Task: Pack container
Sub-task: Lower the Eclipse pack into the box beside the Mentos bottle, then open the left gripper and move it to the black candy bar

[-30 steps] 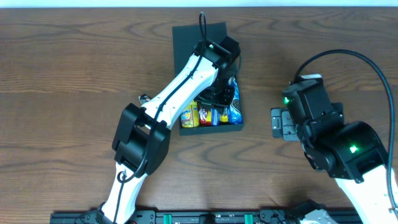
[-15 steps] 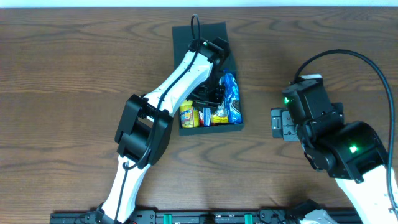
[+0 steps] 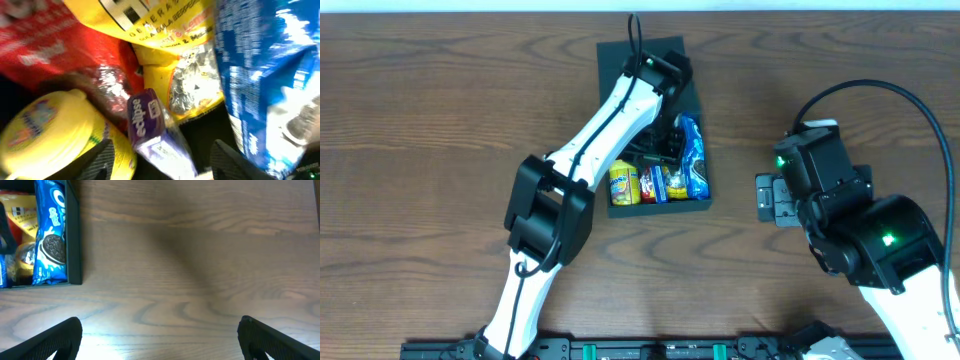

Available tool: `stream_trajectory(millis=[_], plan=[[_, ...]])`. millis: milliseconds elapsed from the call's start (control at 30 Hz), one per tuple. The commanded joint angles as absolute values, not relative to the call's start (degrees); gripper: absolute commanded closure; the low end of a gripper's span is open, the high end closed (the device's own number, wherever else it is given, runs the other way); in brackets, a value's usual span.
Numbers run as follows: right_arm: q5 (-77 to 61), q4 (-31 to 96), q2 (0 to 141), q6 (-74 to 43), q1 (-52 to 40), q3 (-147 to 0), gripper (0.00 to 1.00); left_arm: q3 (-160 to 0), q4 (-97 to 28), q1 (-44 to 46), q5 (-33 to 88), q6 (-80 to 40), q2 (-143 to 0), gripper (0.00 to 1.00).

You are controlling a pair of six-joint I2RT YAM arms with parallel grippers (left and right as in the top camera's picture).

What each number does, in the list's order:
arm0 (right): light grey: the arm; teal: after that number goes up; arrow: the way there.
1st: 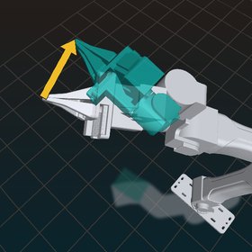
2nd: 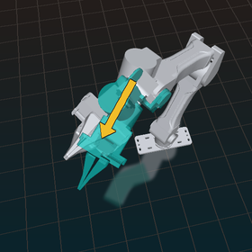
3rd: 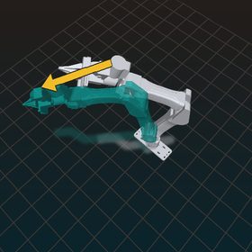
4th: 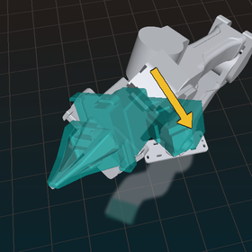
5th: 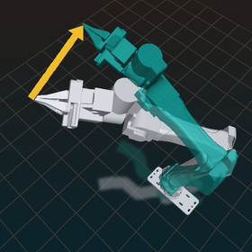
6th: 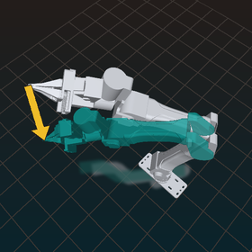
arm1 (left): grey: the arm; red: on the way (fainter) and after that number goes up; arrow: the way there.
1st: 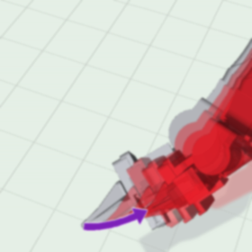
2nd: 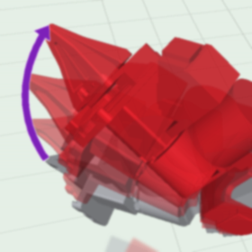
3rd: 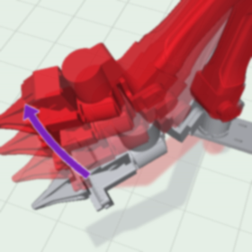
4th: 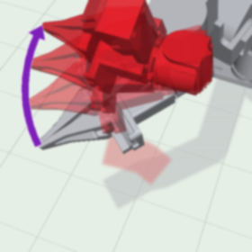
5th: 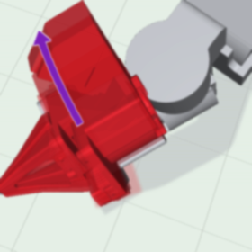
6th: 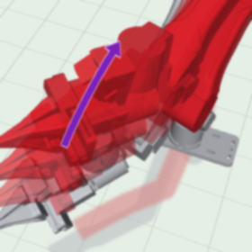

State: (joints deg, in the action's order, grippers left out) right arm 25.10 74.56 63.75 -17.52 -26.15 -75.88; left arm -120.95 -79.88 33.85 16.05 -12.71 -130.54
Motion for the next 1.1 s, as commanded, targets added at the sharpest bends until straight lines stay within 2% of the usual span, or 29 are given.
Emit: stream_trajectory(millis=[0, 133, 333, 567, 767, 800, 900, 1067], plan=[[25.23, 74.63, 63.77, -17.74, -25.74, -75.83, 0.01, -125.23, -82.21, 33.67, 11.51, -12.19, -124.77, 0.32], [25.23, 74.65, 63.77, -17.74, -25.74, -75.83, 0.01, -126.13, -87.11, 33.65, 4.64, -12.25, -117.64, 0.28], [25.02, 74.89, 63.77, -17.76, -25.74, -75.83, 0.01, -125.89, -94.83, 31.94, -4.23, -15.14, -107.5, 0.28], [24.01, 75.31, 63.77, -17.96, -25.74, -75.83, 0.01, -119.44, -96.36, 25.02, -6.5, -20.16, -97.89, 0.28], [23.73, 75.24, 63.75, -17.98, -25.74, -75.83, 0.01, -98.37, -84.29, 20.14, -6.57, -23.75, -86.61, 0.23], [23.73, 75.24, 63.75, -17.98, -25.74, -75.83, 0.01, -93.23, -80.4, 19.7, -6.39, -24.73, -84.75, 0.15], [23.73, 75.22, 63.75, -17.98, -25.74, -75.83, 0.01, -80.71, -69.17, 18.57, -3.22, -26.39, -82.35, 0.04], [23.73, 75.2, 63.77, -17.98, -25.74, -75.83, 0.01, -68.64, -52.82, 14.72, 7.16, -26.41, -86.0, 0.03]])
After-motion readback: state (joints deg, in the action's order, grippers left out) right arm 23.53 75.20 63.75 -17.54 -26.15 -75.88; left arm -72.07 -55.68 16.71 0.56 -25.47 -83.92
